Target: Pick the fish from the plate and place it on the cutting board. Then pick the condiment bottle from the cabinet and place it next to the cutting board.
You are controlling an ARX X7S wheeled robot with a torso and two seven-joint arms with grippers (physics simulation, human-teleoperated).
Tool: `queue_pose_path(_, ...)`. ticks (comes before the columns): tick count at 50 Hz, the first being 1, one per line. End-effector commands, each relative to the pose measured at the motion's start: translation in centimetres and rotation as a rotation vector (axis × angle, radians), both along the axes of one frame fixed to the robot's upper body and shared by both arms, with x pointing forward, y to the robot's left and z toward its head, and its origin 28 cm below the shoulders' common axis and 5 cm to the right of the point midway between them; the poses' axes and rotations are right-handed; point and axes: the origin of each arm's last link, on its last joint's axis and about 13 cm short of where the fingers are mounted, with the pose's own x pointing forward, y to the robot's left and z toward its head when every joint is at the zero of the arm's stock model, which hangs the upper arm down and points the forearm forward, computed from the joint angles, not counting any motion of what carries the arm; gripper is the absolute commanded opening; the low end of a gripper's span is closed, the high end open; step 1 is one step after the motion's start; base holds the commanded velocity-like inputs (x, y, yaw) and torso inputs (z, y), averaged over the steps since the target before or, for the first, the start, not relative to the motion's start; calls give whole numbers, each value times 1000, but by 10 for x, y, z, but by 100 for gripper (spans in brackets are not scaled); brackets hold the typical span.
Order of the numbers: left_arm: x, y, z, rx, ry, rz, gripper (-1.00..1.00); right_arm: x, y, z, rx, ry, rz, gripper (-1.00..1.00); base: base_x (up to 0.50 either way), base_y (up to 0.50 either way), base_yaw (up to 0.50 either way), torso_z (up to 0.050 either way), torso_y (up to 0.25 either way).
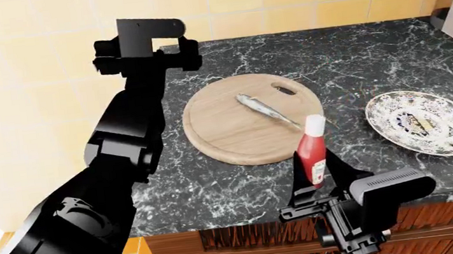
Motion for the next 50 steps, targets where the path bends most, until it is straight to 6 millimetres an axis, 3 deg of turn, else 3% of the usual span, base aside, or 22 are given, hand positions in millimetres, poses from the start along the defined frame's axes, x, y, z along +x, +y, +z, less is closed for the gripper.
queue_pose_path(1,0,0,0,-1,0,-1,100,2,1,-3,-11,-2,-3,-100,0,0,0,0,0)
queue_pose_path(27,0,0,0,-1,-1,0,100,7,4,-11,-16,23,12,-100,0,0,0,0,0)
queue_pose_path(28,0,0,0,-1,-1,0,100,6,4,-11,-16,19,13,100,0,0,0,0,0)
queue_pose_path(50,0,0,0,1,-2,0,100,6,3,-11,-3,10,14,100,0,0,0,0,0)
